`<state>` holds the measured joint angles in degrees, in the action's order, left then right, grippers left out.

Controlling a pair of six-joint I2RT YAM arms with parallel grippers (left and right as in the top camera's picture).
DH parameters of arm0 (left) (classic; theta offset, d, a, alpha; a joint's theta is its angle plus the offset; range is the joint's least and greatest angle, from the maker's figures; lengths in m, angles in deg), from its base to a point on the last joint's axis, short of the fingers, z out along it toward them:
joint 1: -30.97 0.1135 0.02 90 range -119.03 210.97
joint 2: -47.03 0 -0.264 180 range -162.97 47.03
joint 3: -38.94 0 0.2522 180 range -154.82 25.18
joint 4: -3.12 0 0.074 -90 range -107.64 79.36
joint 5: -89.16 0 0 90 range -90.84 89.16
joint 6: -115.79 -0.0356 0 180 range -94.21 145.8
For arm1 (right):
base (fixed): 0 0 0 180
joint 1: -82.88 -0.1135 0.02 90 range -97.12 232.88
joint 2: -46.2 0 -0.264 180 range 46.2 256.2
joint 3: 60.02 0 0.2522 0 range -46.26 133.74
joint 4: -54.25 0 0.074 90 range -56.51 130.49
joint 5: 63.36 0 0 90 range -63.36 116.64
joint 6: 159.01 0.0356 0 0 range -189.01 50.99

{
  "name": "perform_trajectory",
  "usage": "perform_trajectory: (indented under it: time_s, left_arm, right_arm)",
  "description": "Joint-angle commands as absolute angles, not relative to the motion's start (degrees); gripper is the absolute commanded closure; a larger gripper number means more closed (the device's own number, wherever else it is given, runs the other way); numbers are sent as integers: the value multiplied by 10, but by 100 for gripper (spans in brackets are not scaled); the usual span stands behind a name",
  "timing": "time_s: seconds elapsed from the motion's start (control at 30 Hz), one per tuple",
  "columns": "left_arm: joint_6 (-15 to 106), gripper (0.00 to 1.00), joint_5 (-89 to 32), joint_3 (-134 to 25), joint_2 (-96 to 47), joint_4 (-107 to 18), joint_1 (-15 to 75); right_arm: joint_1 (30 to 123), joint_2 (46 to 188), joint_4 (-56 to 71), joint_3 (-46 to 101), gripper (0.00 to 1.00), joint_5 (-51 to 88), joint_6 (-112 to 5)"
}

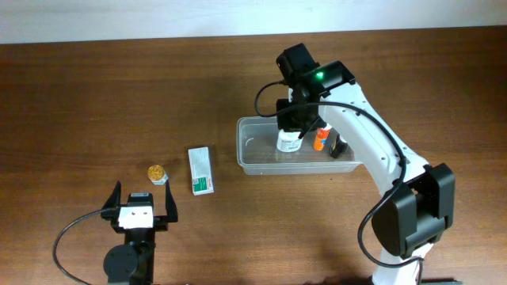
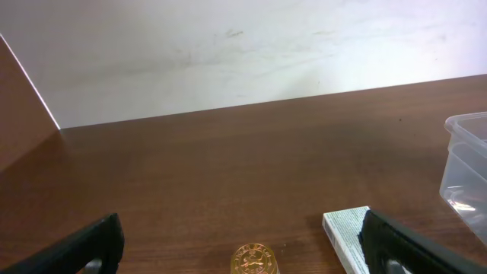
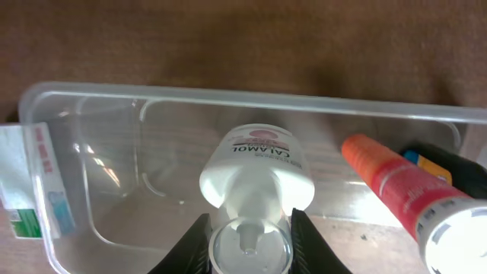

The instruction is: Pack container

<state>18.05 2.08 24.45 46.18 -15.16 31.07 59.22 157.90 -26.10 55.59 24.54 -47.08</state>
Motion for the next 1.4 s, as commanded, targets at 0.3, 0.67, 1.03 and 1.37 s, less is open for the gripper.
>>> perform_trajectory:
  time_s: [0.3, 0.67, 1.03, 1.37]
  left_arm:
    - [173, 1, 15, 246, 466, -152, 313]
    - [173, 1, 15, 246, 466, -152, 313]
    - [173, 1, 15, 246, 466, -152, 313]
    - [173, 1, 15, 246, 466, -152, 313]
  right_arm:
    - [604, 1558, -251, 571, 75, 267, -478]
    - [609, 1558, -251, 571, 75, 276, -493]
    - [609, 1558, -251, 571, 75, 289, -504]
    - [609, 1558, -252, 571, 75, 314, -504]
